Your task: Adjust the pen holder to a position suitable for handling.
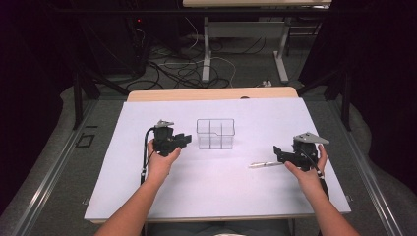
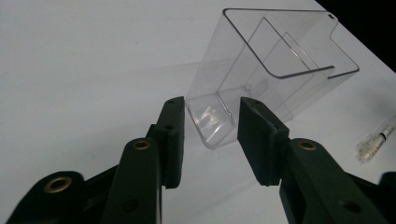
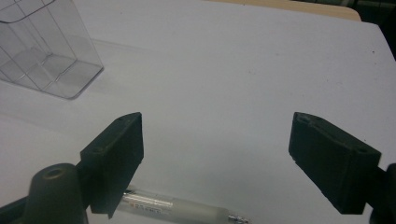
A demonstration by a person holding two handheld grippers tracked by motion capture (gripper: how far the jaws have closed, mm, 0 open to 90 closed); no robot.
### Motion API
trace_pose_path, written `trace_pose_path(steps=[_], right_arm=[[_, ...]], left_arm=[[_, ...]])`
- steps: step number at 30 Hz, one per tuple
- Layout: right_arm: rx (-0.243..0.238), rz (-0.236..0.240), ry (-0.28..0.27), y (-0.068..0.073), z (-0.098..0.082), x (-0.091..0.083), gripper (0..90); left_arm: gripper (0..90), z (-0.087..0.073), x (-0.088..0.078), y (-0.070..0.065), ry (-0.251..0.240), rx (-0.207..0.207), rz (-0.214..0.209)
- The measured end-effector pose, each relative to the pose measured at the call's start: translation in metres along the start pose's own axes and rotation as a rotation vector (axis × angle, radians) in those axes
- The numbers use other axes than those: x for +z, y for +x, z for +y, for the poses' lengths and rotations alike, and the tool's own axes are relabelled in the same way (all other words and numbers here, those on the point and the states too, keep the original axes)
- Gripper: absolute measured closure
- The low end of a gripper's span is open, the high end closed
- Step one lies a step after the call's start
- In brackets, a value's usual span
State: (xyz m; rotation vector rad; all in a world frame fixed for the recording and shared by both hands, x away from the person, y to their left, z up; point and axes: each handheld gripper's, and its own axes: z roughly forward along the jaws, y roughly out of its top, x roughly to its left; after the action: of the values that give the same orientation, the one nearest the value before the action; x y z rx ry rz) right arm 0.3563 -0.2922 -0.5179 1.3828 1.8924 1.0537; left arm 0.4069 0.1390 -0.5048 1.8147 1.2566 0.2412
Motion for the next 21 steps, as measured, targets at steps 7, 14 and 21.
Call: trace_pose_path(steps=[7,14,21], right_arm=[[-0.066,-0.002,-0.005,0.002,0.001,-0.001,22.0],[-0.115,0.003,-0.013,0.002,0.003,-0.004,28.9],[-0.118,0.042,-0.015,0.0,0.002,-0.006,33.6]], left_arm=[[50.8,-0.008,-0.02,-0.002,-0.03,0.049,-0.008],[41.0,-0.014,-0.03,-0.001,-0.042,0.063,0.007],[32.8,-0.019,-0.047,0.006,-0.103,0.106,0.038]])
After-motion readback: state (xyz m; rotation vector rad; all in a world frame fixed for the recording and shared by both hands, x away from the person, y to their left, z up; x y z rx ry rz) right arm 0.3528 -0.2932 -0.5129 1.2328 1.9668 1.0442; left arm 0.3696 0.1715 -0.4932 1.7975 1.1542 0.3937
